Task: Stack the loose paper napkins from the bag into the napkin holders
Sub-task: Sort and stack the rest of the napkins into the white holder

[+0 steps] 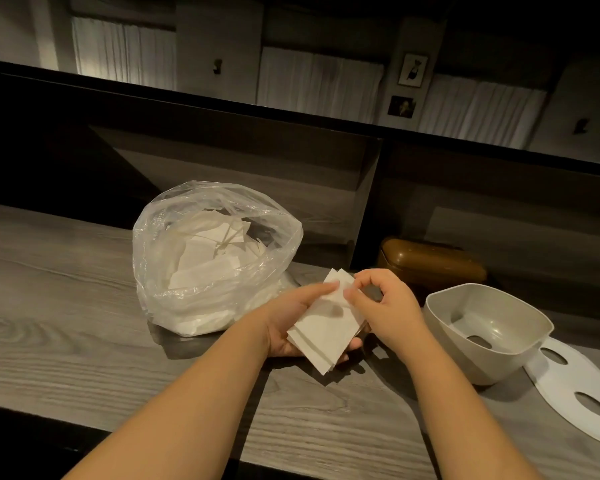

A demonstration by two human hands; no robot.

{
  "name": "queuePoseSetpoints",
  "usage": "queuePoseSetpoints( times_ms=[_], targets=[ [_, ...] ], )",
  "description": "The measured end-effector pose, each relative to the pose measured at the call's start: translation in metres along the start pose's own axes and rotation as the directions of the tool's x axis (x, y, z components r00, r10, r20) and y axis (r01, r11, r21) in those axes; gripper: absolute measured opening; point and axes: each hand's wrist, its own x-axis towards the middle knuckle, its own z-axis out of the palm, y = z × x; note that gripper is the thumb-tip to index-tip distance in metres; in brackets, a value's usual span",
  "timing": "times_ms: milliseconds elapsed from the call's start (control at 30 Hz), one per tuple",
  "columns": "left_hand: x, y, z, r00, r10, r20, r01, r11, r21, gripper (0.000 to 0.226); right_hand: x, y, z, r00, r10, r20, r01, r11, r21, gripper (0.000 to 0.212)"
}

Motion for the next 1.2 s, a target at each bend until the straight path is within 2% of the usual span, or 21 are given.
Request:
queuePoseSetpoints(
  times_ms=[133, 167, 233, 333, 467, 533, 600, 633, 733, 800, 867, 967, 1100, 1200],
  targets=[
    [-0.005, -0.003, 0.001, 0.999, 0.0, 0.048, -0.005, 0.993, 0.116, 0.031, 0.0, 0.004, 0.001, 0.998, 0.068, -0.021, -0.065, 0.992, 0.106, 0.008],
    [-0.006, -0.003, 0.001, 0.998, 0.005, 0.055, -0.012, 0.99, 0.138, 0.03, 0.0, 0.004, 0.001, 0.996, 0.084, 0.003, -0.083, 0.986, 0.145, 0.007],
    [-0.008, -0.002, 0.001, 0.996, 0.013, 0.088, -0.027, 0.987, 0.16, 0.033, 0.0, 0.003, -0.002, 0.986, 0.115, 0.121, -0.14, 0.964, 0.224, 0.015],
    [-0.009, -0.002, -0.002, 0.995, -0.003, 0.101, -0.015, 0.983, 0.182, 0.039, -0.002, 0.005, -0.005, 0.953, 0.093, 0.289, -0.15, 0.972, 0.181, 0.017],
    [-0.009, 0.001, -0.005, 0.995, -0.005, 0.102, -0.017, 0.979, 0.205, 0.047, -0.001, 0.009, -0.005, 0.964, 0.125, 0.237, -0.18, 0.957, 0.226, 0.008],
    [-0.01, 0.0, -0.006, 0.995, -0.005, 0.097, -0.016, 0.975, 0.22, 0.045, 0.001, 0.009, -0.004, 0.967, 0.17, 0.192, -0.219, 0.936, 0.276, 0.014],
    [-0.01, 0.001, -0.005, 0.996, -0.006, 0.09, -0.014, 0.974, 0.228, 0.04, 0.0, 0.01, -0.005, 0.961, 0.173, 0.215, -0.242, 0.902, 0.358, 0.009],
    [-0.01, 0.001, -0.005, 0.997, -0.005, 0.083, -0.014, 0.975, 0.222, 0.041, -0.001, 0.01, -0.006, 0.958, 0.128, 0.257, -0.216, 0.911, 0.35, 0.006],
    [-0.008, 0.001, -0.007, 0.998, -0.017, 0.057, 0.005, 0.976, 0.216, 0.053, -0.001, 0.014, -0.009, 0.913, 0.05, 0.405, -0.149, 0.964, 0.219, 0.046],
    [-0.008, 0.001, -0.007, 0.999, -0.016, 0.05, 0.004, 0.977, 0.215, 0.039, -0.001, 0.016, -0.011, 0.898, 0.054, 0.437, -0.16, 0.964, 0.211, 0.06],
    [-0.008, 0.001, -0.007, 0.998, -0.023, 0.054, 0.011, 0.976, 0.219, 0.029, -0.001, 0.018, -0.012, 0.891, 0.05, 0.452, -0.164, 0.962, 0.218, 0.065],
    [-0.009, 0.002, -0.004, 0.999, -0.035, 0.038, 0.027, 0.98, 0.197, 0.029, -0.001, 0.018, -0.016, 0.883, 0.026, 0.468, -0.145, 0.964, 0.221, 0.068],
    [-0.007, 0.003, -0.007, 0.996, -0.024, 0.085, 0.016, 0.995, 0.094, 0.058, -0.001, 0.021, -0.023, 0.851, -0.037, 0.523, -0.196, 0.903, 0.383, 0.071],
    [-0.006, 0.001, -0.007, 0.992, -0.032, 0.123, 0.02, 0.995, 0.1, 0.058, 0.0, 0.021, -0.02, 0.87, -0.002, 0.493, -0.206, 0.907, 0.366, 0.06]
  ],
)
